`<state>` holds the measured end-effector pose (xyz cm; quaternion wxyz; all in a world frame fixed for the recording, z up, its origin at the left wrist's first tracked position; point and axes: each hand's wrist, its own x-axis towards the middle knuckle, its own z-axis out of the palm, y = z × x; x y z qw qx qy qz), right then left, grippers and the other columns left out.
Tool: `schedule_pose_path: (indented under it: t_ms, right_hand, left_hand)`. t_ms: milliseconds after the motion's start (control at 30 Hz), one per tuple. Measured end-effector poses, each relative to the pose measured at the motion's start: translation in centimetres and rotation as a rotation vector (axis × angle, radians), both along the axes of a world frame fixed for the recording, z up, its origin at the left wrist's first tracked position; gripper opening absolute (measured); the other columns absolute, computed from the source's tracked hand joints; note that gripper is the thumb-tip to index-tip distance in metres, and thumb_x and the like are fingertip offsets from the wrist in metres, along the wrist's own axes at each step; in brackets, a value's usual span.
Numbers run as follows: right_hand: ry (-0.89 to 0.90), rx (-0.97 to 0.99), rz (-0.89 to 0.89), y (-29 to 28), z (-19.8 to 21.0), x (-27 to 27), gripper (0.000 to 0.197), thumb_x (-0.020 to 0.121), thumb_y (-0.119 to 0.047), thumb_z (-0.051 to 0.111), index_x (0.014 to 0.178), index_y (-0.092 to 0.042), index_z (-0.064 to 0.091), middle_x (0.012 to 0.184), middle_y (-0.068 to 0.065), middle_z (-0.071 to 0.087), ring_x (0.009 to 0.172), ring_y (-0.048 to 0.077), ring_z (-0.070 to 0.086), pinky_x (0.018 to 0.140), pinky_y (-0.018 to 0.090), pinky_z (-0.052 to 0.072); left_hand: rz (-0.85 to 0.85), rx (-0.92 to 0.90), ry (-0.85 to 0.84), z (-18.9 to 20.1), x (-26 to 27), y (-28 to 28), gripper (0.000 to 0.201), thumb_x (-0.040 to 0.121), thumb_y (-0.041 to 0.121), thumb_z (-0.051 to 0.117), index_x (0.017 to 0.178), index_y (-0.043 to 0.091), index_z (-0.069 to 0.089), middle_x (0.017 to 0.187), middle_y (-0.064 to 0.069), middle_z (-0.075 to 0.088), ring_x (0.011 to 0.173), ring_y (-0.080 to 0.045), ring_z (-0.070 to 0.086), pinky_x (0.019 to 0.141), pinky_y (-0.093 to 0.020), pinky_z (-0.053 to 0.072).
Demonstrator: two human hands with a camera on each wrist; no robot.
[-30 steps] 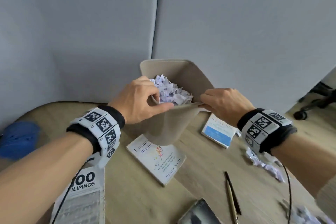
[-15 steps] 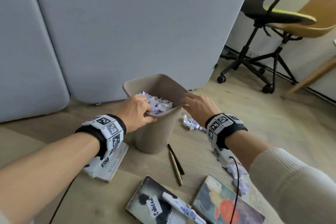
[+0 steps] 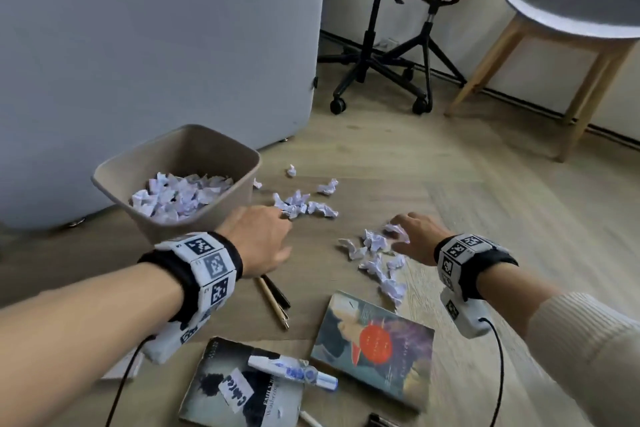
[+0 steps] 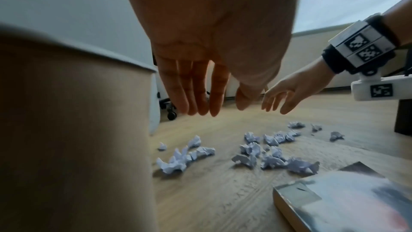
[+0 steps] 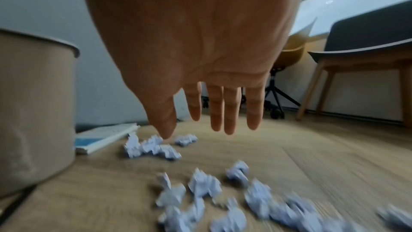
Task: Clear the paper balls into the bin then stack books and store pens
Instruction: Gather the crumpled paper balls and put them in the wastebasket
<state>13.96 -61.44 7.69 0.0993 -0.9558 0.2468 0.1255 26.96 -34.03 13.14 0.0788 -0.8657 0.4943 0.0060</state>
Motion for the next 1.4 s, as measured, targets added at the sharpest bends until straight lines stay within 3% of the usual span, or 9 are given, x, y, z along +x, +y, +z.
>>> schedule_pose_path:
  t_ms: [300,500,600,667,800,933,1067,1200,1400]
  right_hand:
    - [0.103,0.145,-0.270,-2.6,-12.0,-6.3,0.070,0.087,-0.050,0.059,0.142,-0.017,0.032,0.139,0.010,0.040,0.123,0.029,0.049,0.098,0.038,0.044]
    - [-0.123,-0.033,-0.512,-8.2,-13.7,-8.6,0.064,0.084,-0.050,0.062,0.133,-0.016,0.039,0.134,0.009,0.039,0.120,0.029,0.046,0.096,0.040,0.045]
    - [-0.075,-0.162,-0.647,-11.5,-14.1,-10.8,0.076,0.079,-0.058,0.062,0.137,-0.019,0.032,0.136,0.010,0.034,0.124,0.030,0.042,0.094,0.044,0.045]
    - [-0.030,-0.169,-0.743,-13.0,-14.8,-12.3,0.076,0.081,-0.061,0.057,0.138,-0.018,0.031,0.133,0.013,0.036,0.119,0.031,0.046,0.091,0.043,0.046]
    - [-0.038,-0.100,-0.728,-13.9,-16.8,-13.6,0.051,0.093,-0.047,0.035,0.127,-0.009,0.044,0.123,0.018,0.040,0.100,0.034,0.052,0.077,0.037,0.044]
    - [-0.073,-0.011,-0.544,-12.7,-17.3,-12.8,0.026,0.090,0.003,0.042,0.114,-0.005,0.044,0.116,0.014,0.051,0.090,0.032,0.055,0.066,0.034,0.039]
    - [-0.268,0.209,-0.428,-10.4,-15.8,-10.8,0.017,0.096,-0.010,0.044,0.112,-0.014,0.050,0.089,0.006,0.065,0.079,0.026,0.062,0.068,0.035,0.049]
    - [-0.205,0.312,-0.159,-5.8,-15.7,-9.1,0.012,0.097,-0.021,0.046,0.108,-0.017,0.048,0.077,0.009,0.068,0.070,0.030,0.063,0.064,0.039,0.051]
    - [-0.018,0.365,0.015,-1.5,-15.9,-9.7,0.043,0.087,-0.055,0.056,0.108,-0.019,0.048,0.084,0.011,0.065,0.074,0.028,0.057,0.065,0.036,0.044]
  left_hand:
    - [0.014,0.147,0.277,-11.1,-3.1,-12.2,0.043,0.089,0.051,0.052,0.117,0.019,0.048,0.119,-0.005,0.048,0.107,-0.025,0.053,0.088,-0.038,0.047]
    - [0.049,0.002,0.411,-15.8,-3.7,-17.9,0.102,0.059,0.083,0.059,0.135,0.020,0.031,0.132,-0.004,0.037,0.117,-0.022,0.043,0.093,-0.040,0.047]
    - [0.133,-0.044,0.498,-17.8,-5.3,-20.2,0.144,0.038,0.091,0.059,0.149,0.019,0.001,0.154,-0.010,0.002,0.140,-0.035,0.018,0.104,-0.052,0.037]
    - [0.141,0.013,0.517,-19.1,-6.9,-21.2,0.152,0.032,0.093,0.058,0.150,0.029,-0.016,0.155,-0.012,-0.021,0.143,-0.041,0.008,0.104,-0.056,0.035]
    - [0.148,0.075,0.388,-20.8,-8.6,-22.7,0.134,0.041,0.091,0.058,0.148,0.038,-0.003,0.146,-0.016,0.008,0.123,-0.033,0.031,0.091,-0.048,0.044]
    - [0.019,0.068,0.355,-21.5,-9.2,-22.8,0.068,0.080,0.066,0.055,0.133,0.029,0.032,0.141,-0.015,0.020,0.120,-0.030,0.032,0.085,-0.041,0.049]
    - [-0.110,0.211,0.426,-21.4,-7.6,-22.7,0.034,0.100,0.036,0.040,0.126,0.014,0.039,0.145,-0.024,0.018,0.120,-0.038,0.043,0.086,-0.044,0.048]
    - [-0.130,0.339,0.403,-20.7,-7.3,-21.7,0.027,0.100,0.011,0.033,0.126,0.007,0.039,0.126,-0.022,0.041,0.106,-0.040,0.057,0.084,-0.046,0.043]
    - [-0.038,0.291,0.504,-20.7,-8.3,-19.0,0.028,0.097,0.015,0.039,0.124,0.007,0.040,0.120,-0.019,0.048,0.110,-0.039,0.055,0.088,-0.046,0.043]
